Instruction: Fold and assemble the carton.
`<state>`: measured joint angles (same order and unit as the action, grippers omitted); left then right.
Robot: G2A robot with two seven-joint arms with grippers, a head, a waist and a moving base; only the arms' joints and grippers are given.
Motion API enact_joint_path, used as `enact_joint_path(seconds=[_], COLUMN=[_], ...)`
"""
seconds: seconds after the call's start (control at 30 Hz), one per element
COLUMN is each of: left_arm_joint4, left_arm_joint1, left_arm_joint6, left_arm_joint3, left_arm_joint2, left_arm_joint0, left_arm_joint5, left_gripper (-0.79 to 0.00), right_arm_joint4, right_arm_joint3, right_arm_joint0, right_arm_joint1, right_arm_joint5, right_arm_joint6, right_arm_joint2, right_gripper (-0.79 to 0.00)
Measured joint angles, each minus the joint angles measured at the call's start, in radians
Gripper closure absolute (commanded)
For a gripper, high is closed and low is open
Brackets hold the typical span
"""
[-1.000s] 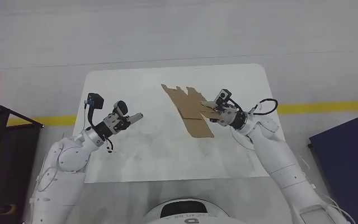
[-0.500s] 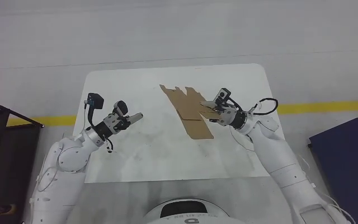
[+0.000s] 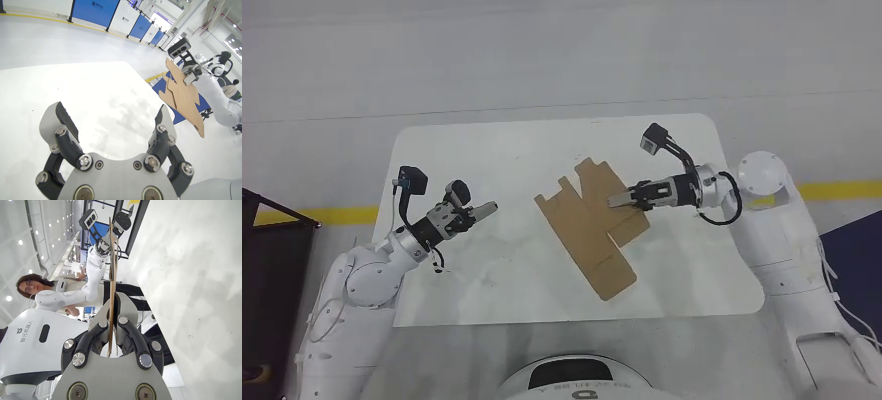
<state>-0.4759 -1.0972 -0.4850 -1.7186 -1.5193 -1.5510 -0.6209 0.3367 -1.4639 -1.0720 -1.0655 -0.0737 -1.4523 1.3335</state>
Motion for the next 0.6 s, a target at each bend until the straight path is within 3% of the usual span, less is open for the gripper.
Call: enact_joint_path(seconds=[0.47,0.6], left_arm_joint4=[0.000,0.000], left_arm_joint1=[0.000,0.000], left_arm_joint6=[0.000,0.000], left_arm_joint3=[0.000,0.000], left_arm_joint2=[0.000,0.000], left_arm_joint0=[0.000,0.000], left_arm_joint5=[0.000,0.000], left_gripper=[-0.785,-0.785], right_arm_joint4=[-0.004,0.067], right_arm_joint3=[0.007,0.012], right_arm_joint0=[0.010,0.044], right_arm_joint1=[0.000,-0.005], right_arm_joint5=[0.013,-0.044], right_arm_joint6=[0.013,0.048], right_arm_joint2=[0.000,0.005], right_gripper=[0.000,0.000])
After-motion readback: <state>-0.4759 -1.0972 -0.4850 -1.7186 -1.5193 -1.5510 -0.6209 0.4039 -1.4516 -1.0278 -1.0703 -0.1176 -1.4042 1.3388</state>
